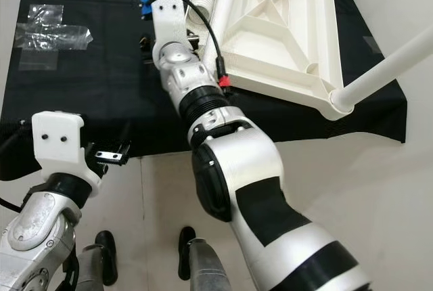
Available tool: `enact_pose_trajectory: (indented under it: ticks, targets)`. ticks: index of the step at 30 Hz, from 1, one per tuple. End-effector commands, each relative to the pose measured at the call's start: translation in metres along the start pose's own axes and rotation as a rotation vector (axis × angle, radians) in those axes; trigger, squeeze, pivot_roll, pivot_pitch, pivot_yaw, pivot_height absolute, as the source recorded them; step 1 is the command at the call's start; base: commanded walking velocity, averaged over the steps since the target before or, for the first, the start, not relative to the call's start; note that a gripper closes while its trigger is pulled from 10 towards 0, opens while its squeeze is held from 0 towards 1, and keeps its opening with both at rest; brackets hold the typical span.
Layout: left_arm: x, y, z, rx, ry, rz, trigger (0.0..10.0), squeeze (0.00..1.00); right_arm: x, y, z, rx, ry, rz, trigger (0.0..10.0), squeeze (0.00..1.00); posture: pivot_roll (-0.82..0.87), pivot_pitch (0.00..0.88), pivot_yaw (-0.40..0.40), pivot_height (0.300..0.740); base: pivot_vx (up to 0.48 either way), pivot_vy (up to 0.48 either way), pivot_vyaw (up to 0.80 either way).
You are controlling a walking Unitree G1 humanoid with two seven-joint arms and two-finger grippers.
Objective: Building children table
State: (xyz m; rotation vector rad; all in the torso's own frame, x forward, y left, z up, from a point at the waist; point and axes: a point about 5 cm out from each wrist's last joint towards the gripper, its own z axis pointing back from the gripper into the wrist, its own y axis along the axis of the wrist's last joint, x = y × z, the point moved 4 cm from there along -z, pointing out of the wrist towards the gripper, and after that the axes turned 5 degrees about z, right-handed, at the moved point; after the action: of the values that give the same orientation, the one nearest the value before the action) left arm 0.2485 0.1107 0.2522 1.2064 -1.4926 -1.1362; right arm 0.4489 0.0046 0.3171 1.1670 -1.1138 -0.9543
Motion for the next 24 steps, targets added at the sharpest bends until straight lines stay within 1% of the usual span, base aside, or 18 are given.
enact_pose_trajectory:
  ticks: [1, 2, 3, 4, 5, 8, 11, 16, 17, 20, 21, 22, 23, 24]
  targets:
    - [0.001, -0.003, 0.005, -0.019, 0.007, 0.007, 10.0, 0.00, -0.008, -0.034, 0.000, -0.118, 0.031, -0.009, 10.0, 0.00, -0.01, 0.445, -0.250, 0.740, 0.000, 0.000, 0.00]
    - [0.000, -0.003, 0.005, -0.020, 0.012, 0.007, 10.0, 0.00, -0.009, -0.037, 0.000, -0.128, 0.035, -0.006, 10.0, 0.00, -0.02, 0.442, -0.252, 0.740, 0.000, 0.000, 0.00]
    - [0.000, -0.003, 0.006, -0.021, 0.016, 0.008, 10.0, 0.00, -0.009, -0.037, 0.000, -0.130, 0.038, -0.007, 1.1, 0.00, -0.02, 0.440, -0.253, 0.740, 0.000, 0.000, 0.00]
    - [0.000, -0.003, 0.006, -0.021, 0.016, 0.008, 10.0, 0.00, -0.009, -0.037, 0.000, -0.130, 0.038, -0.007, 1.1, 0.00, -0.02, 0.440, -0.253, 0.740, 0.000, 0.000, 0.00]
    - [-0.001, -0.002, 0.006, -0.020, 0.021, 0.009, 10.0, 0.00, -0.008, -0.037, 0.000, -0.130, 0.038, -0.011, 0.0, 0.00, -0.02, 0.437, -0.254, 0.740, 0.000, 0.000, 0.00]
    - [-0.002, -0.002, 0.006, -0.019, 0.025, 0.009, 10.0, 0.00, -0.007, -0.037, 0.000, -0.130, 0.035, -0.017, 0.0, 0.00, -0.02, 0.436, -0.256, 0.740, 0.000, 0.000, 0.00]
    - [-0.004, -0.001, 0.006, -0.017, 0.034, 0.005, 10.0, 0.00, -0.006, -0.036, 0.000, -0.132, 0.043, 0.024, 0.0, 0.00, -0.02, 0.435, -0.256, 0.740, 0.000, 0.000, 0.00]
    - [-0.006, 0.000, 0.005, -0.014, 0.040, -0.002, 10.0, 0.00, -0.002, -0.036, -0.001, -0.128, 0.035, 0.046, 0.0, 0.00, -0.03, 0.435, -0.257, 0.740, 0.000, 0.000, 0.00]
    - [-0.008, 0.000, 0.005, -0.012, 0.045, -0.006, 10.0, 0.00, 0.001, -0.036, -0.001, -0.124, 0.028, 0.065, 0.0, 0.00, -0.03, 0.435, -0.259, 0.740, 0.000, 0.000, 0.00]
    - [-0.010, 0.001, 0.004, -0.009, 0.050, -0.011, 10.0, 0.00, 0.004, -0.036, -0.001, -0.125, 0.026, 0.075, 0.0, 0.00, -0.03, 0.434, -0.257, 0.740, 0.000, 0.000, 0.00]
    - [-0.012, 0.002, 0.003, -0.006, 0.055, -0.015, 10.0, 0.00, 0.008, -0.036, -0.002, -0.123, 0.026, 0.083, 0.0, 0.00, -0.03, 0.432, -0.256, 0.740, 0.000, 0.000, 0.00]
    - [-0.013, 0.002, 0.002, -0.005, 0.059, -0.018, 10.0, 0.00, 0.010, -0.032, -0.002, -0.105, 0.039, 0.059, 1.6, 0.00, -0.04, 0.429, -0.256, 0.740, 0.000, 0.000, 0.00]
    - [-0.013, 0.002, 0.001, -0.002, 0.059, -0.021, 10.0, 0.00, 0.012, -0.017, -0.003, -0.035, 0.056, 0.025, 10.0, 0.00, -0.03, 0.426, -0.255, 0.740, 0.000, 0.000, 0.00]
    - [-0.013, 0.002, 0.001, -0.002, 0.059, -0.021, 10.0, 0.00, 0.012, -0.017, -0.003, -0.035, 0.056, 0.025, 10.0, 0.00, -0.03, 0.426, -0.255, 0.740, 0.000, 0.000, 0.00]
